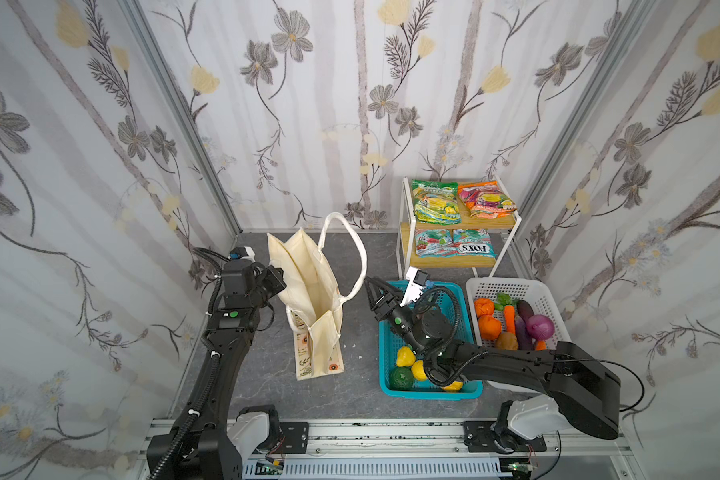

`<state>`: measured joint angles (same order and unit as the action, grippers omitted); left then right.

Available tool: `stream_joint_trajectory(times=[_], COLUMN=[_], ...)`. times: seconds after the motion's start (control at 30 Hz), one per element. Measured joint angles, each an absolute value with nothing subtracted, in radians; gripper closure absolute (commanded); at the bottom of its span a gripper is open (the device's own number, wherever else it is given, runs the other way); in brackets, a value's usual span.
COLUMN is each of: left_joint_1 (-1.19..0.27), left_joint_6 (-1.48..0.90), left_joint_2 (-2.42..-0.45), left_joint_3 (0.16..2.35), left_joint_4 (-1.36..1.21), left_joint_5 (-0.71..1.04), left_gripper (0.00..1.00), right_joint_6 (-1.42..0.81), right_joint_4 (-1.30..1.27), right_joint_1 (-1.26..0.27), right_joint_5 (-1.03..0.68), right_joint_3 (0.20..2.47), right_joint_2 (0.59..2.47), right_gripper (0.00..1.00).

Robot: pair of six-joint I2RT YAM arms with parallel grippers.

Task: Place the food into the grocery bag and tie it
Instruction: 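Pull the handles apart with both grippers to stand the bag open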

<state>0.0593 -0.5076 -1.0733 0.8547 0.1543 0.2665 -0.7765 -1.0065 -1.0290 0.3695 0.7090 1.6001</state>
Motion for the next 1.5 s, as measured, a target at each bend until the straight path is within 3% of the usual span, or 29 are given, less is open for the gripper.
stream_joint_trajectory(times=[0.17, 0.3, 0.37, 0.43, 0.5, 0.73, 0.87, 0.93, 1.0, 1.1, 1.17, 1.27, 1.3, 1.37, 1.47, 1.5], left_joint_1=[0.060, 0.060, 0.060, 0.060, 0.060, 0.060, 0.049, 0.036, 0.014, -0.028, -0.041, -0.040, -0.040, -0.041, -0.042, -0.042], left_joint_6=[-0.508, -0.508, -0.508, -0.508, -0.505, -0.496, -0.497, -0.499, -0.500, -0.503, -0.505, -0.506, -0.506, -0.505, -0.505, -0.504], left_joint_2=[-1.071, -1.057, -1.053, -1.050, -1.045, -1.042, -1.047, -1.055, -1.076, -1.114, -1.129, -1.124, -1.117, -1.105, -1.098, -1.098], left_joint_3=[0.865, 0.865, 0.865, 0.865, 0.865, 0.856, 0.846, 0.846, 0.850, 0.864, 0.873, 0.887, 0.894, 0.913, 0.942, 0.950], left_joint_4=[0.157, 0.161, 0.161, 0.162, 0.162, 0.185, 0.205, 0.205, 0.205, 0.205, 0.205, 0.213, 0.216, 0.228, 0.254, 0.261], left_joint_5=[0.277, 0.285, 0.286, 0.286, 0.285, 0.259, 0.268, 0.281, 0.290, 0.300, 0.305, 0.304, 0.297, 0.296, 0.291, 0.287], left_gripper=[1.00, 1.00, 0.83, 0.78, 0.65, 0.42, 0.42, 0.55, 0.76, 0.96, 1.00, 1.00, 1.00, 1.00, 1.00, 1.00], right_joint_6=[-0.759, -0.678, -0.614, -0.543, -0.482, -0.358, -0.358, -0.360, -0.366, -0.385, -0.393, -0.411, -0.417, -0.428, -0.432, -0.425], right_joint_4=[-0.868, -0.765, -0.694, -0.608, -0.538, -0.312, -0.205, -0.162, -0.126, -0.075, -0.041, 0.002, 0.013, 0.041, 0.052, 0.057], right_joint_1=[-0.992, -0.992, -0.990, -0.988, -0.987, -0.966, -0.933, -0.921, -0.912, -0.907, -0.904, -0.897, -0.895, -0.890, -0.888, -0.888], right_joint_5=[0.349, 0.294, 0.263, 0.226, 0.191, 0.052, -0.030, -0.055, -0.081, -0.126, -0.136, -0.142, -0.144, -0.146, -0.138, -0.133], right_joint_3=[0.699, 0.723, 0.777, 0.873, 0.963, 1.174, 1.295, 1.351, 1.390, 1.443, 1.483, 1.514, 1.515, 1.515, 1.515, 1.514], right_joint_2=[1.550, 1.506, 1.500, 1.510, 1.529, 1.662, 1.763, 1.806, 1.843, 1.899, 1.931, 1.960, 1.964, 1.965, 1.963, 1.958], right_gripper=[0.47, 0.22, 0.13, 0.08, 0.01, 0.00, 0.00, 0.00, 0.06, 0.22, 0.33, 0.72, 0.80, 0.77, 0.98, 1.00])
